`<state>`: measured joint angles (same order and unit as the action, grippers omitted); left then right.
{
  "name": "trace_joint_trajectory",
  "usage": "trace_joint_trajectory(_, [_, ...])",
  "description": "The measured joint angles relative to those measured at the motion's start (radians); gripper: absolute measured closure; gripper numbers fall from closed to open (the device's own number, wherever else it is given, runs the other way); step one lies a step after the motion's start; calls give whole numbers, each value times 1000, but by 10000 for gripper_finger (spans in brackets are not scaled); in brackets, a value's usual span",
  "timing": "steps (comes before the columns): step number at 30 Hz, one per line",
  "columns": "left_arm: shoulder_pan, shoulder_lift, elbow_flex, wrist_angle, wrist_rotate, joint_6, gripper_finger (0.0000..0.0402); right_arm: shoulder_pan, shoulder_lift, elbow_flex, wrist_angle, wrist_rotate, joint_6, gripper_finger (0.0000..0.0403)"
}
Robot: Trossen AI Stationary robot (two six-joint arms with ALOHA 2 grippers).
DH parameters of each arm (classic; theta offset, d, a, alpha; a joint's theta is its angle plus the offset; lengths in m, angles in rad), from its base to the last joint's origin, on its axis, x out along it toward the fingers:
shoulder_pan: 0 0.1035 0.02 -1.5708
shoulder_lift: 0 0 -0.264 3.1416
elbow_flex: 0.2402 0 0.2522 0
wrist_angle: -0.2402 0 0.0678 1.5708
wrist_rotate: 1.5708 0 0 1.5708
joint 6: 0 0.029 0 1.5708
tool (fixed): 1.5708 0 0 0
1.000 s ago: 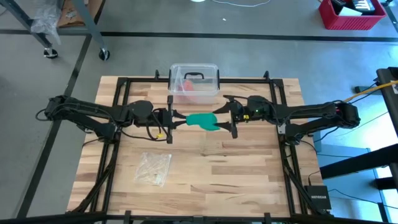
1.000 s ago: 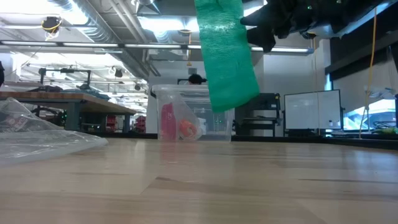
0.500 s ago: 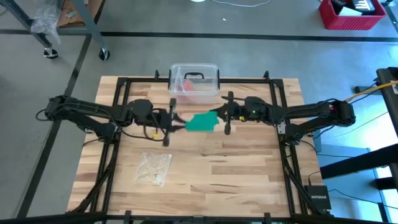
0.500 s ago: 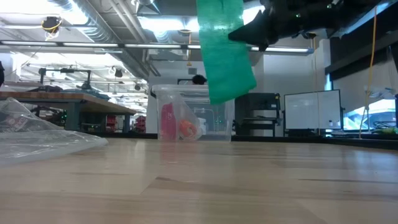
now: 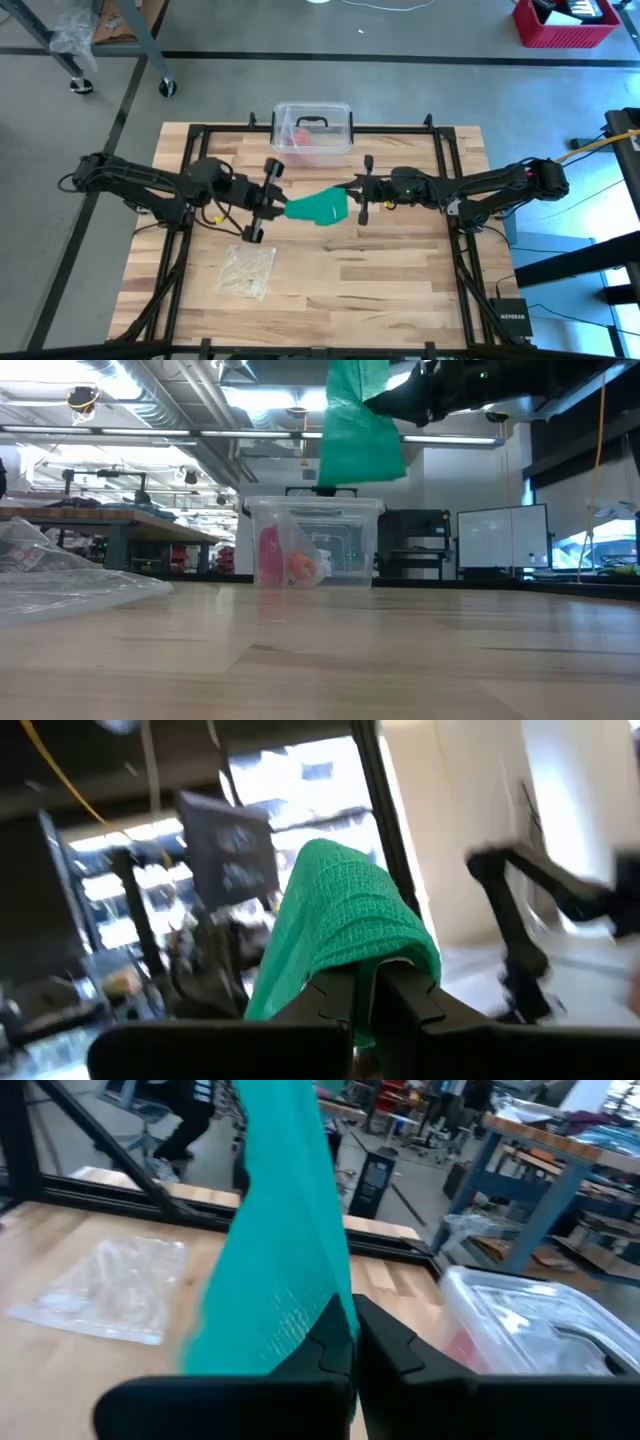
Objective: Roll bandage
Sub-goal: Roll the green bandage
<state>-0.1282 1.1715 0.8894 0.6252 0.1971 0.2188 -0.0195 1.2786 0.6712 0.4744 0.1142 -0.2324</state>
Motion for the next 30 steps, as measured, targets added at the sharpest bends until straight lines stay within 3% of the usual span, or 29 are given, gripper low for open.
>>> trace_joint_trajectory(6, [-28, -9, 0, -4, -4, -30, 391, 1, 9, 0, -9, 26, -4, 398])
trace_joint_trajectory(8, [-51, -15, 0, -53, -132, 53, 391, 0, 9, 0, -19, 9, -4, 398])
trace_joint_trajectory(12, [-86, -23, 0, -108, -547, 240, 391, 0, 9, 0, -38, -19, 15, 400])
trace_joint_trajectory(15, [-88, -23, 0, -148, -692, 305, 391, -1, 9, 0, -44, -27, 72, 389])
trace_joint_trajectory(23, [-96, -23, 0, -238, -702, 308, 391, -1, 10, -1, -27, -35, 151, 330])
trace_joint_trajectory(30, [-98, -23, 0, -242, -678, 279, 391, -1, 10, -1, -29, -36, 229, 234])
